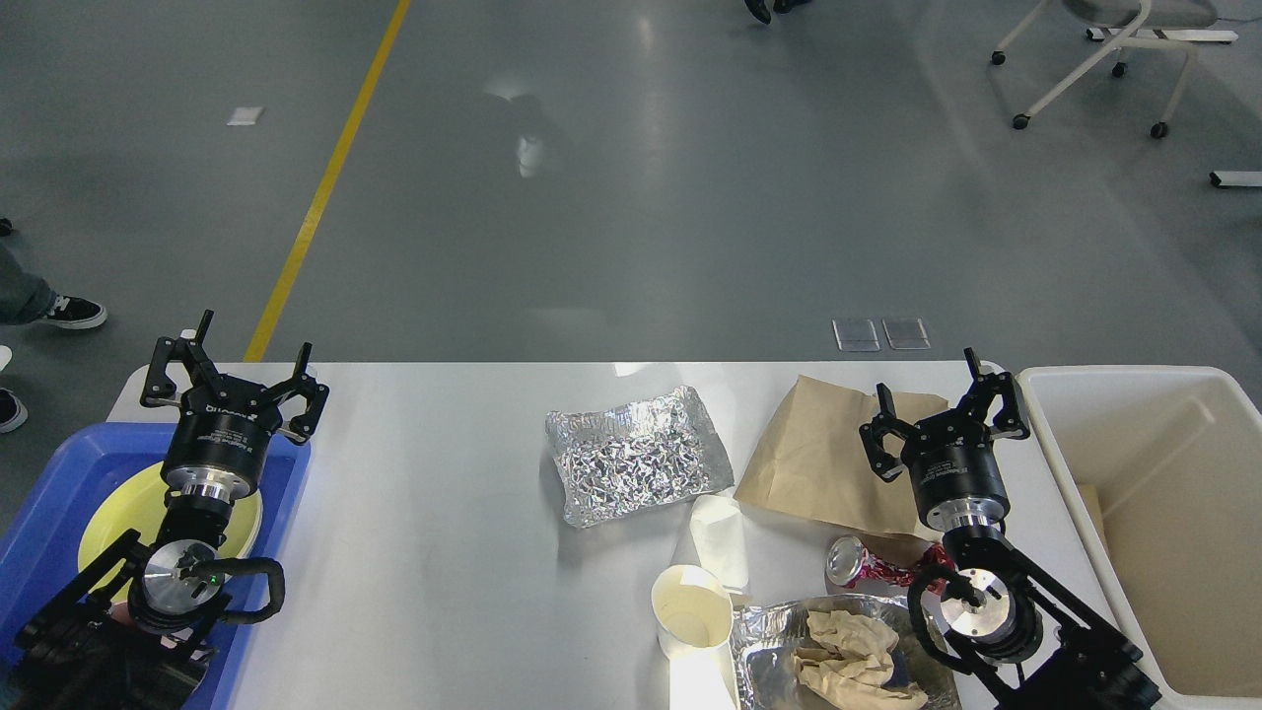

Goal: Tidy desktop

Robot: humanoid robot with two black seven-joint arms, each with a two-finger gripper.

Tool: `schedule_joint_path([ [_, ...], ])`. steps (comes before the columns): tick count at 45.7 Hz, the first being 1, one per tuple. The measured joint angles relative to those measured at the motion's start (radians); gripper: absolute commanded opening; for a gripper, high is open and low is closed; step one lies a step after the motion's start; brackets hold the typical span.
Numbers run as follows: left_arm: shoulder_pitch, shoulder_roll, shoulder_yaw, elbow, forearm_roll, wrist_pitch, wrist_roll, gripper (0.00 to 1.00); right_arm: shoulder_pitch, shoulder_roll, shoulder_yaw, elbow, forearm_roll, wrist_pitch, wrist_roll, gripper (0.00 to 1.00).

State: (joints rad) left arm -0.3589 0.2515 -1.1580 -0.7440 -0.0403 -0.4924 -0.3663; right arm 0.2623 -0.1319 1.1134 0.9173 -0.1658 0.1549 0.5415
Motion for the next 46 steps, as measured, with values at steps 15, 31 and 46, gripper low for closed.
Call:
schedule_joint_path([
  [15, 0.009, 0.004, -0.003, 0.000, -0.002, -0.016, -0.008, 0.97, 0.000, 0.000, 0.000, 0.000, 0.000, 0.000, 0.000, 1.00],
  [31, 0.009, 0.002, -0.002, 0.000, 0.000, -0.017, -0.048, 0.97, 0.000, 0.000, 0.000, 0.000, 0.000, 0.000, 0.000, 1.00],
  [46, 0.009, 0.002, -0.002, 0.000, 0.000, -0.018, -0.048, 0.97, 0.000, 0.000, -0.004, 0.001, -0.004, 0.006, -0.001, 1.00],
])
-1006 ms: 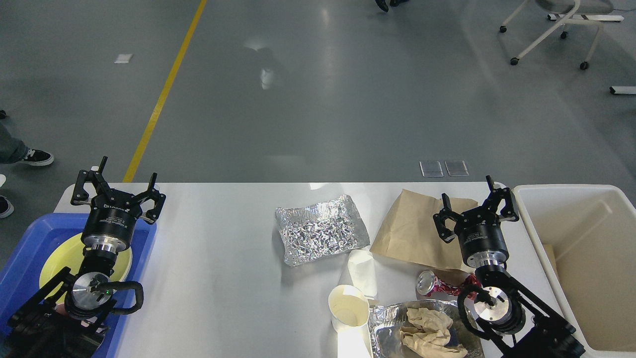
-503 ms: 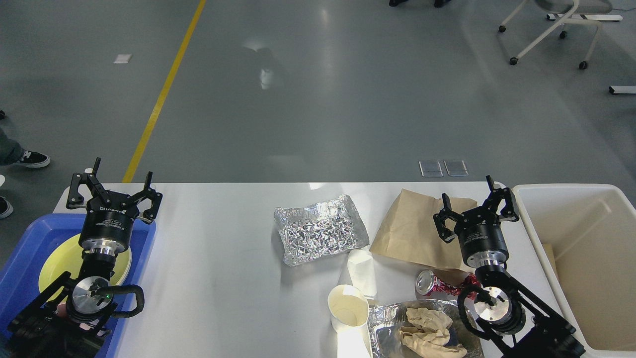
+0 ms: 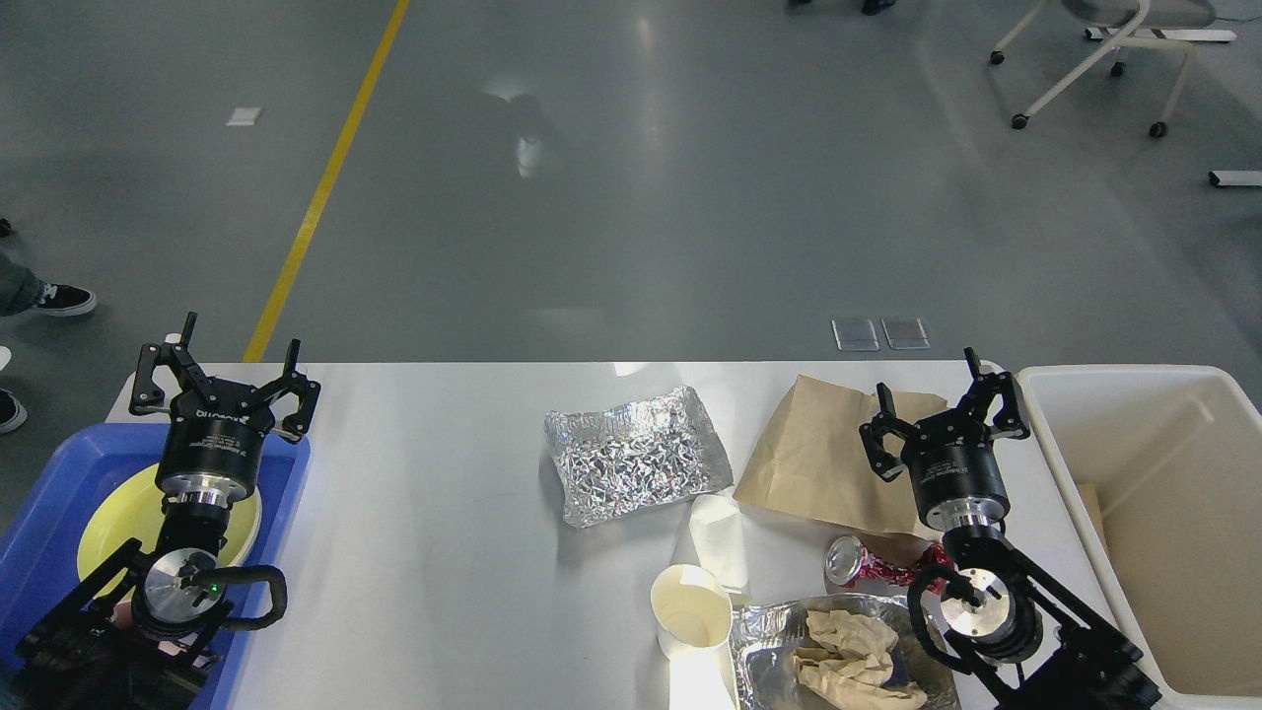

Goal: Tidy desktop

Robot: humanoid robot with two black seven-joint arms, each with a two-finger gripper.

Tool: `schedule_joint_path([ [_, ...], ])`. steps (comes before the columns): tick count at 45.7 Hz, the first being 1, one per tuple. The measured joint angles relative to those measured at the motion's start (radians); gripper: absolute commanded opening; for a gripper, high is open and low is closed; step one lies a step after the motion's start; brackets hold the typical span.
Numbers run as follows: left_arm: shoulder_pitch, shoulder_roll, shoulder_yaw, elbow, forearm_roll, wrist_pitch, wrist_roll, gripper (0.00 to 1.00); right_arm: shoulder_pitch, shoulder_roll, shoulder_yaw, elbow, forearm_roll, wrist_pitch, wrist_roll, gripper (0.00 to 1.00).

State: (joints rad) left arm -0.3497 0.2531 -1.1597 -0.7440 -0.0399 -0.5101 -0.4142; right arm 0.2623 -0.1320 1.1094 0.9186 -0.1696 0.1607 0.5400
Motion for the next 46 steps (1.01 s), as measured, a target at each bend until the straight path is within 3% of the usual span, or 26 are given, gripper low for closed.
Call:
schedule_joint_path([
  [46, 0.002, 0.000, -0.001, 0.000, 0.000, 0.000, 0.000, 0.97, -0.009, -0.117, 0.146, 0.045, 0.012, 0.060, -0.003, 1.00],
])
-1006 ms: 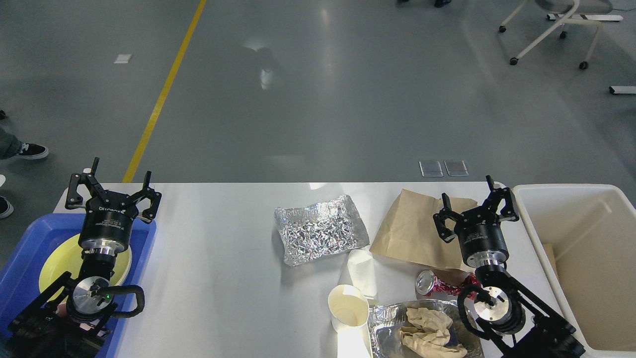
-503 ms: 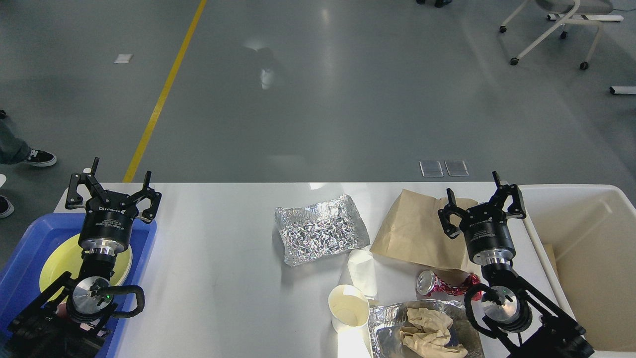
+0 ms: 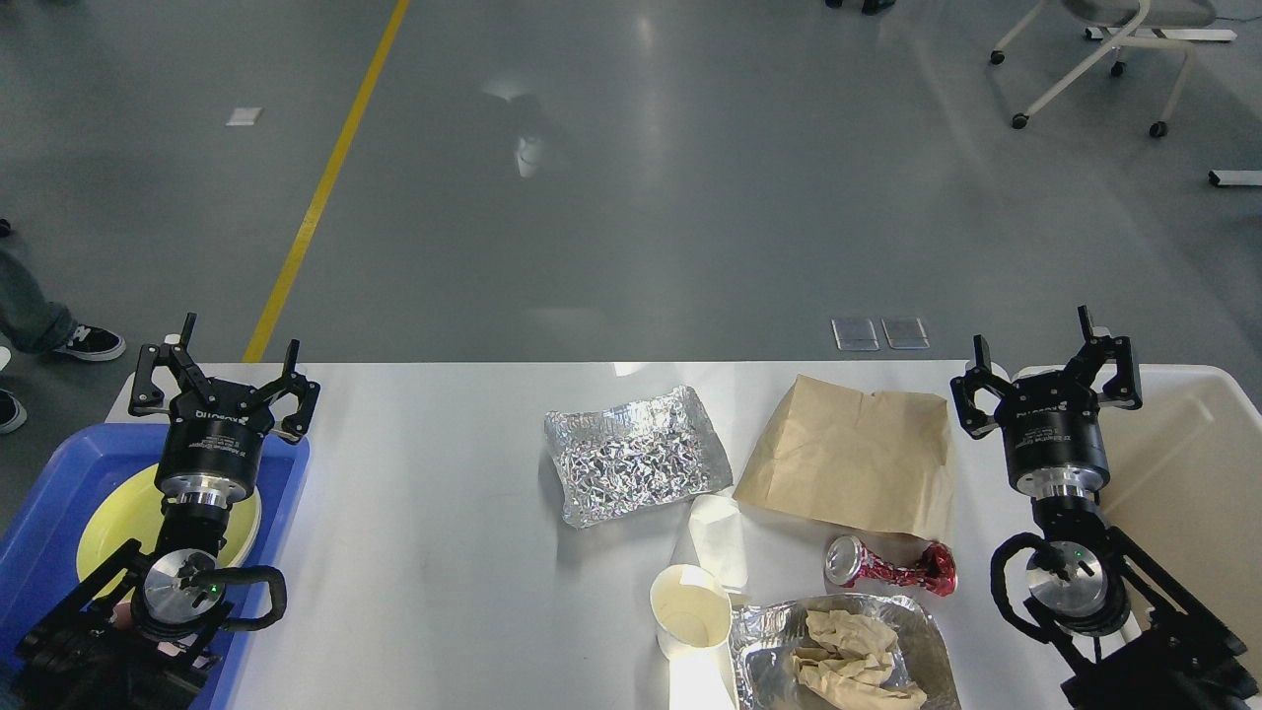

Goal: Tidy desktop

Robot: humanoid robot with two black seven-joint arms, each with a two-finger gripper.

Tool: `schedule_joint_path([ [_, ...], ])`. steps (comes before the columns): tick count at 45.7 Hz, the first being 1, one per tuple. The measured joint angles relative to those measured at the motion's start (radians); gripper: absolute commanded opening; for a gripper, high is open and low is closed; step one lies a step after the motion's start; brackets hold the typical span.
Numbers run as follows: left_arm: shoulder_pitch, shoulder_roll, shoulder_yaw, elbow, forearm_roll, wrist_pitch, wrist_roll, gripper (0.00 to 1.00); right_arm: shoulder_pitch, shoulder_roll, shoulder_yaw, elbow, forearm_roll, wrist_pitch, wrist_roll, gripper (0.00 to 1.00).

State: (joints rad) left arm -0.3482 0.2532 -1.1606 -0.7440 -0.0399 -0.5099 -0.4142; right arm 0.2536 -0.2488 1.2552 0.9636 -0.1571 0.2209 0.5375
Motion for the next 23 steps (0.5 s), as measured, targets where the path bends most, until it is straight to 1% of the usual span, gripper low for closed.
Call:
schedule_joint_path([
  [23, 0.000, 0.000, 0.001, 0.000, 0.000, -0.001, 0.000, 0.97, 0.004, -0.003, -0.026, -0.001, -0.008, 0.002, -0.004, 1.00],
])
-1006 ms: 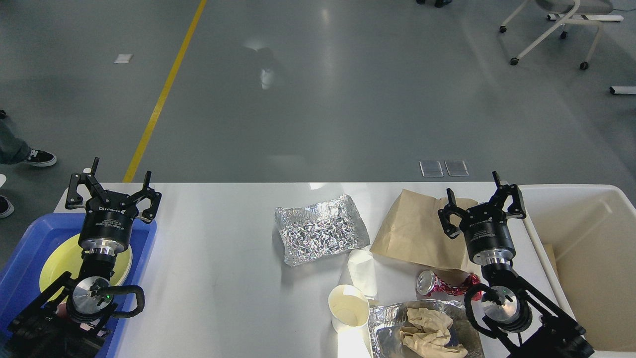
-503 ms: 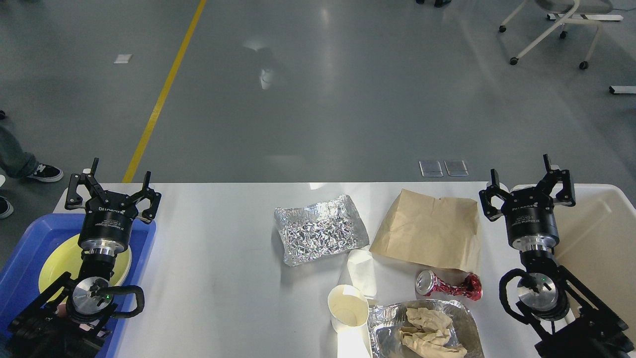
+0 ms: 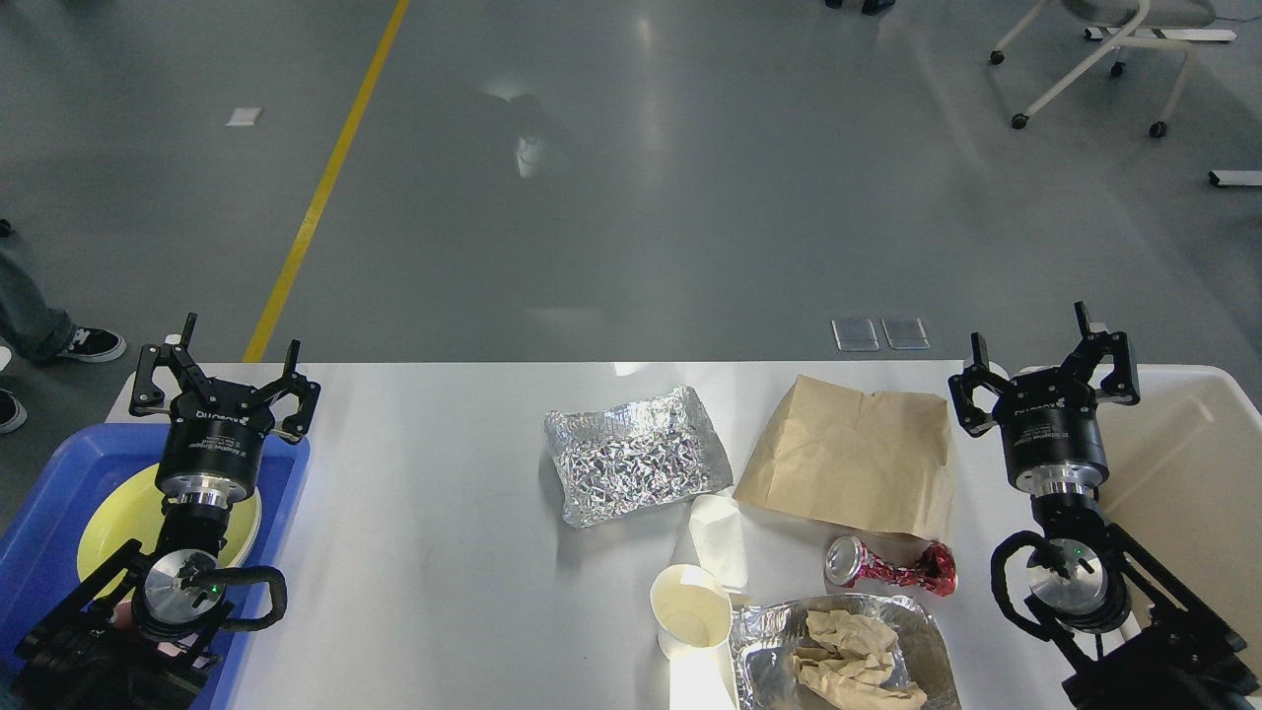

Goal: Tidy desktop

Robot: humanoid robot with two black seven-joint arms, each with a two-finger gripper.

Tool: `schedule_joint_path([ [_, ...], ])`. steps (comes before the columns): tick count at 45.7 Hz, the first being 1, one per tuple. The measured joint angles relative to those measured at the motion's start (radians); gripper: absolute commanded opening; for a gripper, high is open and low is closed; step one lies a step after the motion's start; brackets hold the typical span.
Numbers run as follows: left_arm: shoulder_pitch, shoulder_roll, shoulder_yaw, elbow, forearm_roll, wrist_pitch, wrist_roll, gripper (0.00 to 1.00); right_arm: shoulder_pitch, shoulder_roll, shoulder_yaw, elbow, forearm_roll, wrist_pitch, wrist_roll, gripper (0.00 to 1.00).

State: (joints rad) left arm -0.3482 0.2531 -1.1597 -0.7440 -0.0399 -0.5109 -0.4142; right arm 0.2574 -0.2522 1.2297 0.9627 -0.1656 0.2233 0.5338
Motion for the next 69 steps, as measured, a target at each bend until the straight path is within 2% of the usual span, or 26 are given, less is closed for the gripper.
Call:
schedule_joint_path([
  [39, 0.000, 0.000, 0.000, 0.000, 0.000, 0.000, 0.000, 0.97, 0.007, 0.007, -0.009, 0.000, 0.009, -0.003, -0.001, 1.00],
  [52, 0.000, 0.000, 0.000, 0.000, 0.000, 0.000, 0.000, 0.97, 0.041, -0.015, -0.022, 0.007, -0.004, 0.009, -0.086, 1.00],
  [59, 0.000, 0.000, 0.000, 0.000, 0.000, 0.000, 0.000, 0.97, 0.047, -0.120, -0.121, 0.010, 0.000, 0.063, -0.082, 1.00],
  [64, 0.000, 0.000, 0.000, 0.000, 0.000, 0.000, 0.000, 0.97, 0.056, -0.182, -0.198, 0.016, 0.000, 0.176, -0.069, 1.00],
  [69, 0.000, 0.000, 0.000, 0.000, 0.000, 0.000, 0.000, 0.97, 0.104, -0.308, -0.270, 0.011, -0.002, 0.314, -0.066, 1.00],
])
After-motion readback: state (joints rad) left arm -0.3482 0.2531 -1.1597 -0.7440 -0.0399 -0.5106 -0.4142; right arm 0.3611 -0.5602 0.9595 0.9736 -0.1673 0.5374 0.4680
